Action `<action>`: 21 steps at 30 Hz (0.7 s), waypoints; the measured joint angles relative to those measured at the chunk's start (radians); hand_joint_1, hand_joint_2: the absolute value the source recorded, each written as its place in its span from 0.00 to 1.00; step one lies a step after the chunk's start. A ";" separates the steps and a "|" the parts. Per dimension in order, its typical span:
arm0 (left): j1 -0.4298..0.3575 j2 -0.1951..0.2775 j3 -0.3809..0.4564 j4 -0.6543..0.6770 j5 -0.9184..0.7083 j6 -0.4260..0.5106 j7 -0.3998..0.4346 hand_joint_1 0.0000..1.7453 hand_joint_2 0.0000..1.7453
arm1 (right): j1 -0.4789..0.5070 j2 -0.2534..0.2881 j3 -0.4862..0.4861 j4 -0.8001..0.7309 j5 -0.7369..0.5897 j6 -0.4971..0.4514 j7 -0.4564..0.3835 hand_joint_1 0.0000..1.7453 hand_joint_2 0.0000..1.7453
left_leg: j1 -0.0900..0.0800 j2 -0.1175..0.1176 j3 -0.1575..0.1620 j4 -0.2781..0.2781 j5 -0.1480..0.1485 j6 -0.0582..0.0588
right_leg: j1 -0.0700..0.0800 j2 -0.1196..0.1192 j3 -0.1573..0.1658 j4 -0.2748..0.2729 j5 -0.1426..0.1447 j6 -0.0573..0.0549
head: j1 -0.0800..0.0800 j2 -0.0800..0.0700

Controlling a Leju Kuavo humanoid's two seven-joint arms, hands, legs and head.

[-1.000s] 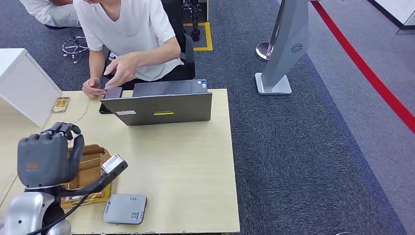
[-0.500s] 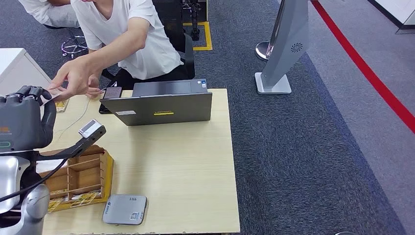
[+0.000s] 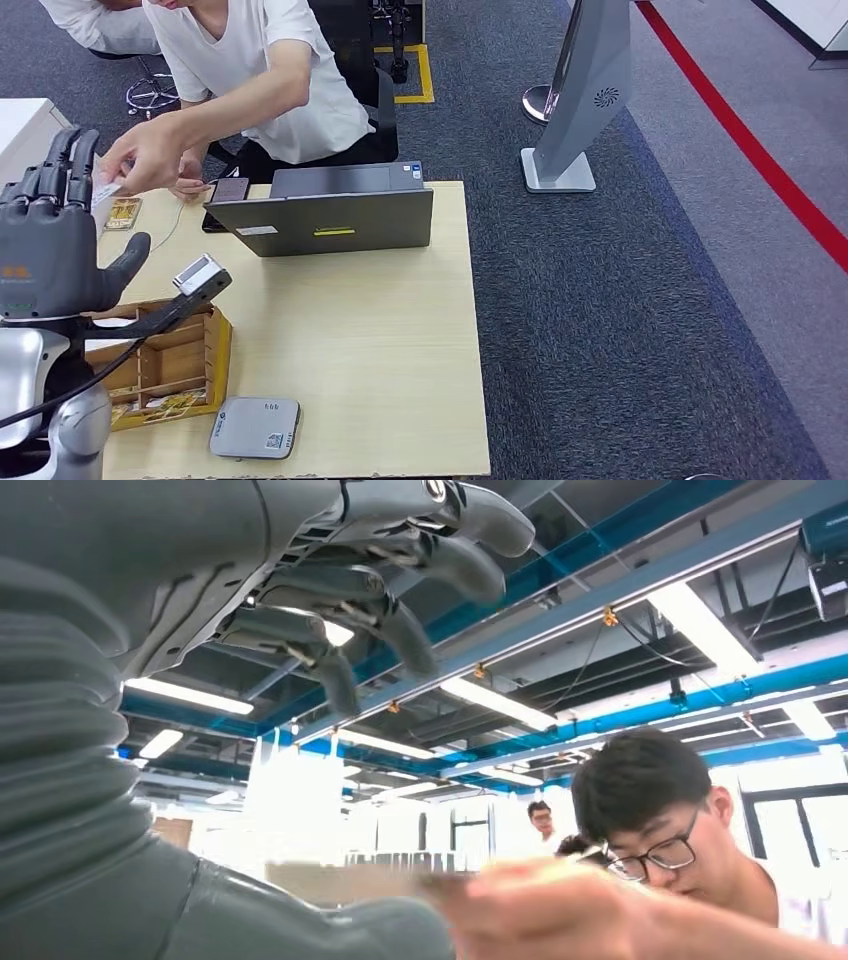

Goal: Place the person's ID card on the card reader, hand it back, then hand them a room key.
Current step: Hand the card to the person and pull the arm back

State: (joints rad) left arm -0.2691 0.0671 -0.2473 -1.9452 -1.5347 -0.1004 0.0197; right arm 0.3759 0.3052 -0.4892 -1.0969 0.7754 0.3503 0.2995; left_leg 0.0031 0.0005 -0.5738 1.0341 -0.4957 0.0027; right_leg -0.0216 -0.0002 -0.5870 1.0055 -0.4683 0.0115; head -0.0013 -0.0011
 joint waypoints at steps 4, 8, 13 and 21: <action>0.070 -0.008 -0.014 -0.083 0.000 -0.115 -0.016 0.00 1.00 | 0.008 0.000 0.007 -0.014 -0.035 -0.022 0.020 0.00 1.00 | 0.000 0.001 0.000 0.000 0.000 0.000 | 0.000 0.001 0.000 0.000 0.000 0.000 | 0.000 0.000; 0.180 0.046 -0.070 -0.142 0.003 -0.179 -0.025 0.00 1.00 | 0.010 0.000 0.006 -0.023 -0.049 -0.032 0.033 0.00 1.00 | 0.000 0.001 0.000 0.000 -0.002 0.000 | 0.000 0.002 -0.001 0.000 -0.001 0.000 | 0.001 0.000; 0.321 0.134 -0.115 -0.160 0.008 -0.177 -0.023 0.00 1.00 | 0.002 0.000 -0.013 -0.022 -0.035 -0.033 0.026 0.00 1.00 | 0.000 0.002 0.000 0.000 -0.002 0.000 | 0.000 0.002 -0.001 0.000 -0.002 0.000 | 0.001 0.000; 0.480 0.223 -0.136 -0.160 0.073 -0.179 0.062 0.00 1.00 | -0.010 0.000 -0.037 -0.023 -0.034 -0.032 0.020 0.00 1.00 | 0.000 0.001 0.000 0.000 -0.002 0.000 | 0.000 0.002 -0.001 0.000 -0.002 0.001 | 0.001 0.000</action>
State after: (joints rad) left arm 0.2106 0.2902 -0.3830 -2.1051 -1.4621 -0.2796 0.0812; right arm 0.3654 0.3052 -0.5263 -1.1199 0.7413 0.3179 0.3192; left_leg 0.0034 0.0017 -0.5742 1.0336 -0.4973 0.0028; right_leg -0.0216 0.0014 -0.5879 1.0054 -0.4705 0.0124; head -0.0008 -0.0011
